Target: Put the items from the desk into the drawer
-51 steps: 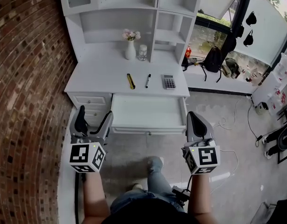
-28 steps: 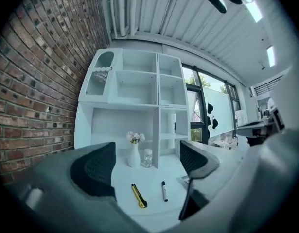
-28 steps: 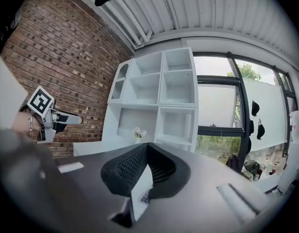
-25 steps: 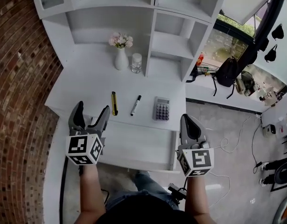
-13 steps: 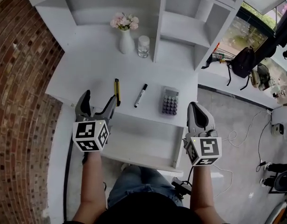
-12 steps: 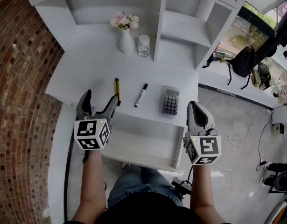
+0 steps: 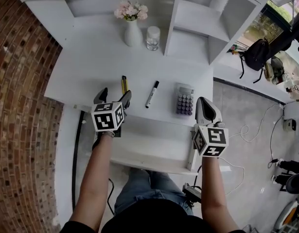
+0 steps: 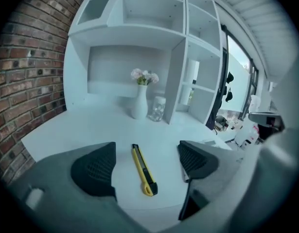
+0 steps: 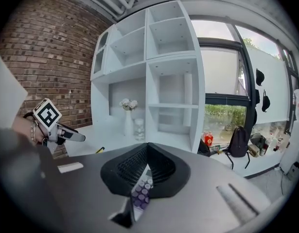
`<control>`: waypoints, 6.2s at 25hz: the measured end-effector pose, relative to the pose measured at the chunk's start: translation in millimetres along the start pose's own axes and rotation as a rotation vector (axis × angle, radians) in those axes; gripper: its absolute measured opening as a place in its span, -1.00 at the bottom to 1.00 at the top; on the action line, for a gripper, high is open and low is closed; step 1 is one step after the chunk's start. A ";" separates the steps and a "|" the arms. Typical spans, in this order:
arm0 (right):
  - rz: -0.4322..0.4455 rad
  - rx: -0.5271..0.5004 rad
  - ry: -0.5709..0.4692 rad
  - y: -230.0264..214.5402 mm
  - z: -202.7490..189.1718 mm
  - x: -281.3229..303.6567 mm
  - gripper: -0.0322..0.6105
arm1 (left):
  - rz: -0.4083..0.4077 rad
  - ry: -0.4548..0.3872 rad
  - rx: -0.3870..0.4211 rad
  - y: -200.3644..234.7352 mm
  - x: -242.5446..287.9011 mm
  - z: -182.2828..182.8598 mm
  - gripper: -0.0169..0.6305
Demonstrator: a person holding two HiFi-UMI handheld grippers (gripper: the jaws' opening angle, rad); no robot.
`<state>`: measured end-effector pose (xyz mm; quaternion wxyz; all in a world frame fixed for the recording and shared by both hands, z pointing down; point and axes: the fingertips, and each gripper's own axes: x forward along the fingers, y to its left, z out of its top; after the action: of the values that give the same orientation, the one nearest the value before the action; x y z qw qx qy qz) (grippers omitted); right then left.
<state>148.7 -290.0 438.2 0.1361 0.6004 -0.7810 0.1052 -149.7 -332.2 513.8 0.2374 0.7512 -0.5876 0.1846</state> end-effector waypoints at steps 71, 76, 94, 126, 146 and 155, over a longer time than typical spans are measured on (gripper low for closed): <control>-0.073 0.002 -0.047 126.5 -20.0 -101.8 -0.89 | -0.187 -0.226 0.238 7.1 -132.4 -38.2 -0.59; -0.071 0.019 0.037 135.2 -63.0 -87.9 -0.89 | -0.245 -0.055 0.193 15.4 -108.1 -102.6 -0.59; 0.003 0.044 0.241 155.7 -153.4 -66.4 -0.88 | -0.207 0.608 0.140 30.0 -12.9 -287.2 -0.59; -0.080 0.066 0.085 133.7 -74.2 -107.0 -0.88 | -0.120 0.213 -0.030 38.3 -60.3 -154.8 0.91; -0.071 -0.102 -0.296 98.7 109.3 -164.5 -0.89 | -0.065 -0.514 0.176 6.0 -205.1 118.9 0.91; -0.082 -0.139 -0.365 58.9 141.6 -168.9 -0.88 | -0.077 -0.654 0.249 -45.6 -205.9 179.8 0.91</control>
<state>120.5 -167.7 247.7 0.0378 0.6301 -0.7729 -0.0652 -155.4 -262.7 245.6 -0.0500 0.8155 -0.5766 -0.0046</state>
